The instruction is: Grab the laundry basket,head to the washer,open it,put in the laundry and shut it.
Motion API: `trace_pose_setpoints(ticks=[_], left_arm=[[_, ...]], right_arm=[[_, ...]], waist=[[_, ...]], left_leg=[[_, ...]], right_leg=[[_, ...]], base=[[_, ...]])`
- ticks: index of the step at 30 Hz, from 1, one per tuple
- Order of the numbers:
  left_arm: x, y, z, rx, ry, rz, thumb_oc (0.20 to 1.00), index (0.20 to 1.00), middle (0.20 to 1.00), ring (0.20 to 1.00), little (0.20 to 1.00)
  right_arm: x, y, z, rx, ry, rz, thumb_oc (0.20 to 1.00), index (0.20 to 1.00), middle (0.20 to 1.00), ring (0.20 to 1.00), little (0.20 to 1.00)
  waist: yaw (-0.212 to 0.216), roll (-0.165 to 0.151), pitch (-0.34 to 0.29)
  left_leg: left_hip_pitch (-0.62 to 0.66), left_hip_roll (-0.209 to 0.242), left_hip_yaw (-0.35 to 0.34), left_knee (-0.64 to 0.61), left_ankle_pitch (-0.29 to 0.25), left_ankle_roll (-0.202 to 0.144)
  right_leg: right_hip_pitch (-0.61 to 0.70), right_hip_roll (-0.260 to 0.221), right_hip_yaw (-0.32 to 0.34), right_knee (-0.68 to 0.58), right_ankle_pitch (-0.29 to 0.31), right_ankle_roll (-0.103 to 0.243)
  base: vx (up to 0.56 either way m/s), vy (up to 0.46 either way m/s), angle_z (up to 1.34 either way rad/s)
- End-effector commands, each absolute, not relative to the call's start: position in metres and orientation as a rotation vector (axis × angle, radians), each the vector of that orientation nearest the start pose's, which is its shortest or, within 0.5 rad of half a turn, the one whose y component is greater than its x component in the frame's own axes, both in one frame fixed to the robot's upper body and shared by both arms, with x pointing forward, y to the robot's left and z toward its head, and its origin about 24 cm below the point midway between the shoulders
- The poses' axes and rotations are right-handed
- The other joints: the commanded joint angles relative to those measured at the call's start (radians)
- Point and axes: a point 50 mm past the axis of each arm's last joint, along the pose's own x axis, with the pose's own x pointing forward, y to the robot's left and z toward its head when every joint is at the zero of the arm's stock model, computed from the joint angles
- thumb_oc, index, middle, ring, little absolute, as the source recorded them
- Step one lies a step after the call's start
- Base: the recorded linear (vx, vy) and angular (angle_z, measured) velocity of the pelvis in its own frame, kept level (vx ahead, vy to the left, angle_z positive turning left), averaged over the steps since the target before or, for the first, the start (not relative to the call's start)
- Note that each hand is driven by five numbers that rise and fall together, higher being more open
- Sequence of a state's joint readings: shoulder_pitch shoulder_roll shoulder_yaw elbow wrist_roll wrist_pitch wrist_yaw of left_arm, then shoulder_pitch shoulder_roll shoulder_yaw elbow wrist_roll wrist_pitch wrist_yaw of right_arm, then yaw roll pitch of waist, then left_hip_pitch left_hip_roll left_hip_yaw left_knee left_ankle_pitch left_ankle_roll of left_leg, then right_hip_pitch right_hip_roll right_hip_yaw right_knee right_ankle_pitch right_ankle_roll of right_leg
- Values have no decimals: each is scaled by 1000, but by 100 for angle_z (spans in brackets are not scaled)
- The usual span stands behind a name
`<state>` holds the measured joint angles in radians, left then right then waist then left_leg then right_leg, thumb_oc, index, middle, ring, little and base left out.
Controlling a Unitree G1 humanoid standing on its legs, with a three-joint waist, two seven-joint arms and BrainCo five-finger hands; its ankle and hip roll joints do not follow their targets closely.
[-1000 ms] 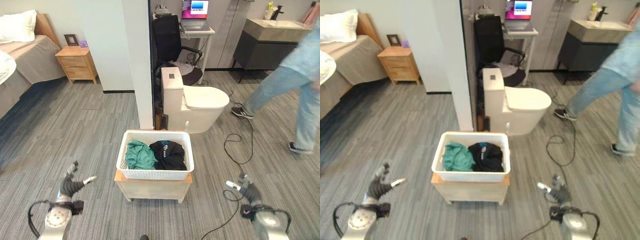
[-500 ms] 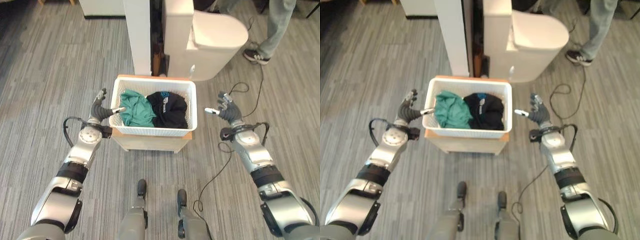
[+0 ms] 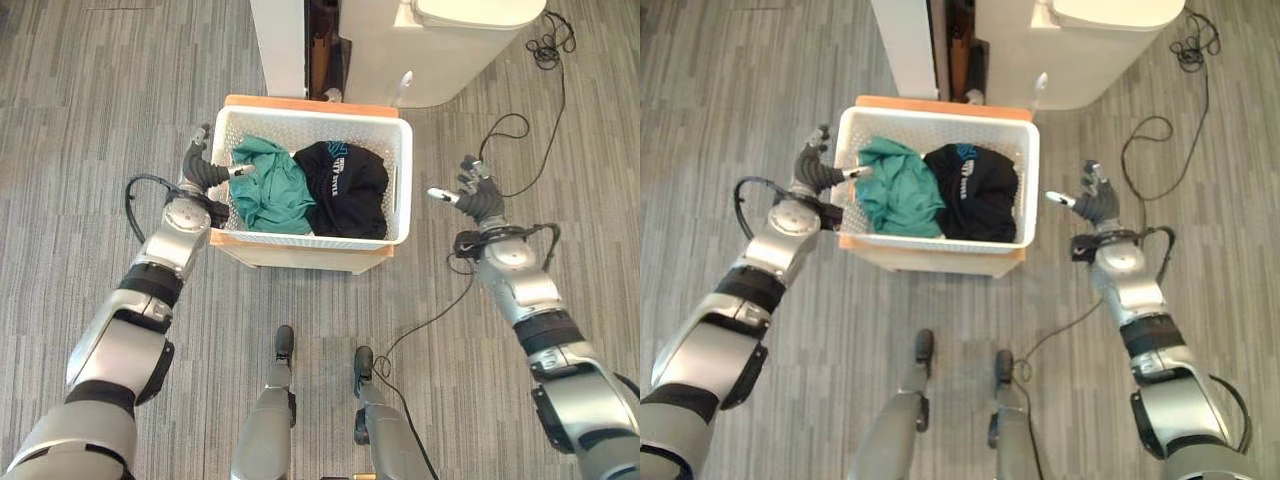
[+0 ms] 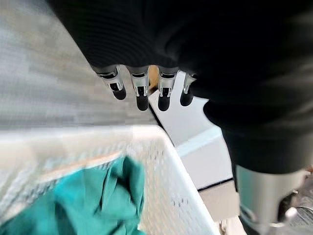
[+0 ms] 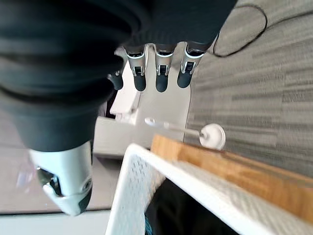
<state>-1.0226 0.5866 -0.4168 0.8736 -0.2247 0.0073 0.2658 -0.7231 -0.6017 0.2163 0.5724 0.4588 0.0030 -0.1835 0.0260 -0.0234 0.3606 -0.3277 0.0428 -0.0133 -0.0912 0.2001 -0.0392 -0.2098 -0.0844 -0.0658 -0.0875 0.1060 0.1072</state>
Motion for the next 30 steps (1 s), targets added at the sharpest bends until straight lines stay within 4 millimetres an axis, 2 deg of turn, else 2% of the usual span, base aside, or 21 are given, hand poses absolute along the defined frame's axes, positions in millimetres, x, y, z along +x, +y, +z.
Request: trace_pose_setpoints(ticks=[1, 8, 13, 18, 23, 29, 30], left_arm=[[410, 237, 226, 601, -192, 345, 1000, 1000, 1000, 1000, 1000], [412, 243, 222, 600, -144, 366, 1000, 1000, 1000, 1000, 1000], [417, 241, 220, 563, -86, 360, 1000, 1000, 1000, 1000, 1000], [418, 249, 242, 632, -82, 435, 1000, 1000, 1000, 1000, 1000], [415, 258, 259, 651, -114, 500, 1000, 1000, 1000, 1000, 1000], [416, 257, 260, 662, -119, 496, 1000, 1000, 1000, 1000, 1000], [416, 256, 256, 643, -95, 481, 1000, 1000, 1000, 1000, 1000]], right_arm=[[371, -260, 195, -191, -250, -219, 1000, 1000, 1000, 1000, 1000], [376, -252, 196, -183, -243, -185, 1000, 1000, 1000, 1000, 1000], [385, -250, 208, -188, -238, -178, 1000, 1000, 1000, 1000, 1000], [393, -245, 229, -208, -263, -176, 1000, 1000, 1000, 1000, 1000], [395, -236, 231, -190, -273, -142, 1000, 1000, 1000, 1000, 1000], [400, -226, 232, -175, -262, -112, 1000, 1000, 1000, 1000, 1000], [403, -221, 233, -174, -255, -105, 1000, 1000, 1000, 1000, 1000]], waist=[[1, -1, -35], [-3, 1, -19], [-5, 4, 1], [-13, 0, 24], [-17, -7, 36], [-15, -9, 45], [-16, -8, 50]], left_leg=[[-2, 23, -24, 8, -77, -30], [-5, 25, -17, 13, -75, -28], [-20, 26, -17, 14, -66, -32], [-41, 29, -16, 11, -53, -38], [-52, 33, -15, 8, -49, -41], [-66, 34, -12, 11, -47, -42], [-71, 33, -10, 14, -46, -42]], right_leg=[[-45, -75, -3, 38, -9, 42], [-57, -76, 3, 43, -7, 41], [-72, -75, 1, 46, -3, 39], [-97, -70, 1, 45, 7, 41], [-110, -68, 1, 42, 13, 42], [-126, -70, -1, 45, 15, 43], [-130, -69, 1, 47, 16, 41]], base=[[0, 0, 0], [-7, 6, -4], [-25, 5, -5], [-7, 1, 0], [0, 0, 0], [0, 0, 0], [0, 0, 0]])
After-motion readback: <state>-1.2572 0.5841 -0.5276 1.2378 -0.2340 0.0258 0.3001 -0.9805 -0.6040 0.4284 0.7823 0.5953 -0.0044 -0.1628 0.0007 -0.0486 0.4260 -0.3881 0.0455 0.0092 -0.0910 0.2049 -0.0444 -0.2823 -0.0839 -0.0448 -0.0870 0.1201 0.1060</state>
